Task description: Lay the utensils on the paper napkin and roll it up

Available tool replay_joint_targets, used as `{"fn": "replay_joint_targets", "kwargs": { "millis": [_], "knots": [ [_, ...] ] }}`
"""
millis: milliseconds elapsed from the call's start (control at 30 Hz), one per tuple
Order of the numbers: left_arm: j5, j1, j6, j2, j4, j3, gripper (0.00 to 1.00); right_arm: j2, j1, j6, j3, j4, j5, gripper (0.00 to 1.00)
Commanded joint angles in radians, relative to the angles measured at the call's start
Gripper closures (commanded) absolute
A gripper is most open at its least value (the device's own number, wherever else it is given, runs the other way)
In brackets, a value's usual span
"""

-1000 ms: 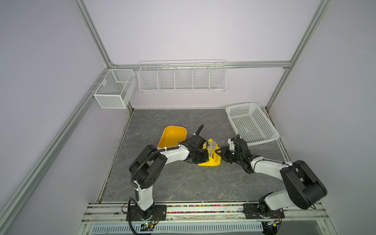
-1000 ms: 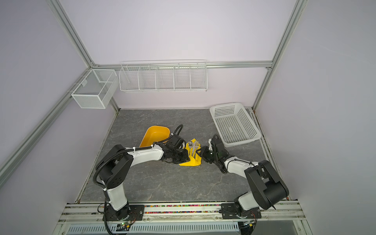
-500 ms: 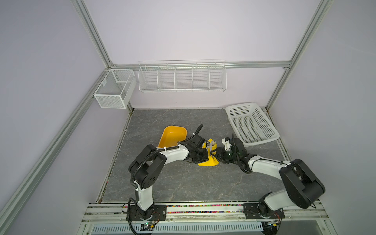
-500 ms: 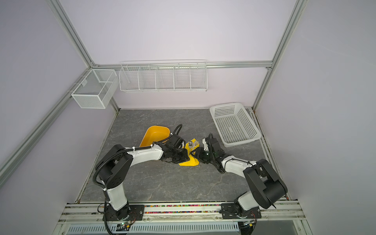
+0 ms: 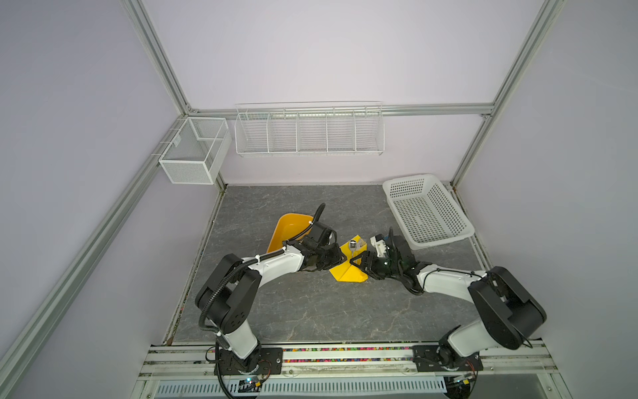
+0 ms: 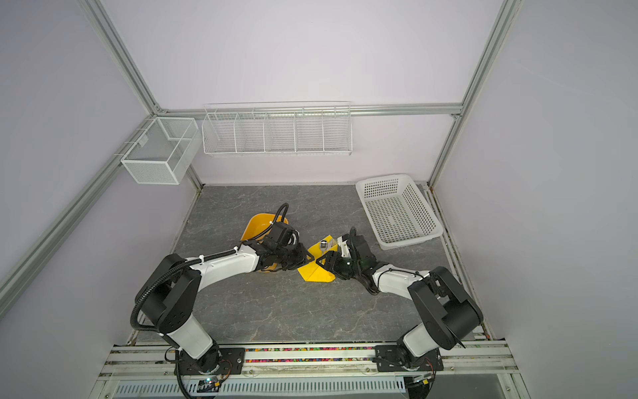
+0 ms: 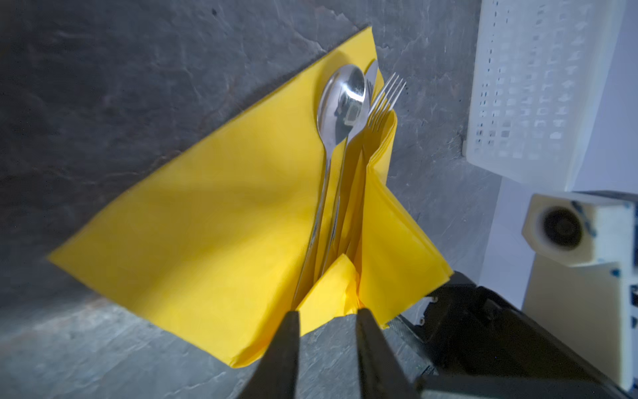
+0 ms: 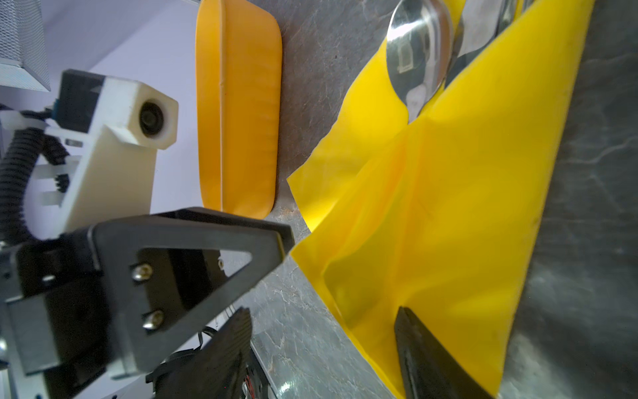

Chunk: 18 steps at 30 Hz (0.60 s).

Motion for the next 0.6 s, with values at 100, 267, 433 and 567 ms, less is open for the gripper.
{"fn": "replay_joint_targets", "kwargs": {
  "millis": [100,267,433,567],
  "knots": [
    [0.053,0.040,0.003,-0.010,0.034,0.034,0.48,0.017,0.013,-0.033,0.013,0.048,-0.040,0.24],
    [0.117,0.057,0.030,0.033,0.010,0.098,0.40,0.030,0.016,-0.079,0.036,0.006,-0.058,0.22],
    [0.171,0.058,0.040,0.076,0.024,0.137,0.39,0.040,0.020,-0.123,0.050,-0.040,-0.055,0.25],
    [0.186,0.059,0.057,0.120,-0.021,0.177,0.39,0.050,0.019,-0.136,0.051,-0.046,-0.062,0.28]
  ]
}}
